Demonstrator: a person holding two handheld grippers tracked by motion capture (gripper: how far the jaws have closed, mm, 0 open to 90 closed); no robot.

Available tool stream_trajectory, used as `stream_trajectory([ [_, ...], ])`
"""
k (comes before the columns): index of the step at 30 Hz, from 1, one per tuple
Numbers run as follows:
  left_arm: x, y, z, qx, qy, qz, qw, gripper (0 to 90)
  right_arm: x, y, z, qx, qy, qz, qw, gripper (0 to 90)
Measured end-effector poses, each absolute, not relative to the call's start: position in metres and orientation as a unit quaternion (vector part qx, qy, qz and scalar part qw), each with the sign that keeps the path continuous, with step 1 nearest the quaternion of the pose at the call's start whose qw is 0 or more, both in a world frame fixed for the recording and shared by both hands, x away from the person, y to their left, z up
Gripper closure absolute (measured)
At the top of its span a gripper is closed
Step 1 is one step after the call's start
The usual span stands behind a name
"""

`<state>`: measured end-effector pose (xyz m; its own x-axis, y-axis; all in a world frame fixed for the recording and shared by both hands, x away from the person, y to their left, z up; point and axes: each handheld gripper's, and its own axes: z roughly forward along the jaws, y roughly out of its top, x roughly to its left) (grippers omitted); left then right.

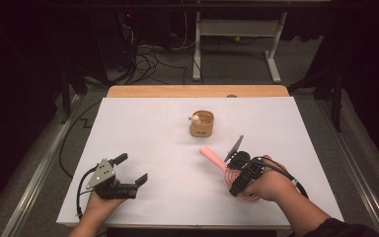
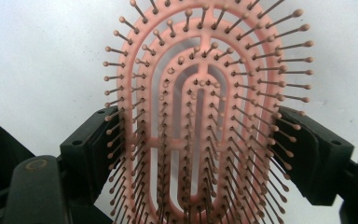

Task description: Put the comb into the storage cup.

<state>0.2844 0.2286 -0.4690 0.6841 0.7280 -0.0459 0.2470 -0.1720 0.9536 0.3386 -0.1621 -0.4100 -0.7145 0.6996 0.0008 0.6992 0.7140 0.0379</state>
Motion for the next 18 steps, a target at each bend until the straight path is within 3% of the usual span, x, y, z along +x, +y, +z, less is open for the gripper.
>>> stream_trajectory([
  [11, 0.295, 0.221, -0.446, 0.726, 0.337, 0.241, 0.549, 0.3, 0.341, -0.162, -0.406, 0.365, 0.931, 0.026, 0.009, 20.8],
  [18, 0.308, 0.2, -0.437, 0.737, 0.308, 0.287, 0.529, 1.7, 0.343, -0.16, -0.408, 0.359, 0.933, 0.027, 0.008, 20.9],
])
